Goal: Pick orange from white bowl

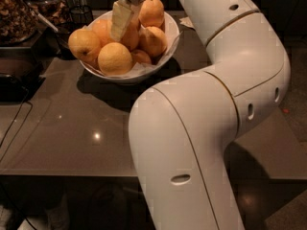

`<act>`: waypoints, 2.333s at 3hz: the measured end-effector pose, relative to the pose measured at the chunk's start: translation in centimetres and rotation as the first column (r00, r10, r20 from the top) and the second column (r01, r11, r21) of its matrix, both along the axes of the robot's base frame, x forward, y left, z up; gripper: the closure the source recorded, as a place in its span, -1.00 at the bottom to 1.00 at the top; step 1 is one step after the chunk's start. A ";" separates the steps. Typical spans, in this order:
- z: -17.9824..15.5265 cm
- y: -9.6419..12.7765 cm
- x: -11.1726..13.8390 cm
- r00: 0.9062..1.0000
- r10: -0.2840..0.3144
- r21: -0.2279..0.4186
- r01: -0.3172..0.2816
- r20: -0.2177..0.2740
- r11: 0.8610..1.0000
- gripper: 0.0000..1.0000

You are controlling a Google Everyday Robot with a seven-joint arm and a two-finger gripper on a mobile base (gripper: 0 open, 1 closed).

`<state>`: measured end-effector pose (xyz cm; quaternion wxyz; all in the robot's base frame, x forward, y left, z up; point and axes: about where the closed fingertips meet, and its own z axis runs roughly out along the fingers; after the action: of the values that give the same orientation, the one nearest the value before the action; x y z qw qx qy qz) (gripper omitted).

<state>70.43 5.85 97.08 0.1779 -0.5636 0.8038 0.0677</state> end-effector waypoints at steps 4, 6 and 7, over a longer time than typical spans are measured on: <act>-1.7 1.8 0.2 0.999 0.032 0.014 -0.032 -0.041 0.999 -0.44; -1.8 1.6 0.2 0.998 0.050 0.020 -0.049 -0.047 0.999 -0.12; -1.8 1.8 -0.1 0.994 0.099 0.026 -0.098 -0.037 0.995 0.35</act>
Offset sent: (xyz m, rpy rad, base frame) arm -0.0199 -0.0009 -0.0054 -0.0758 0.1320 0.0426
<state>70.29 7.69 95.31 0.1658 -0.5989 0.7775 0.0970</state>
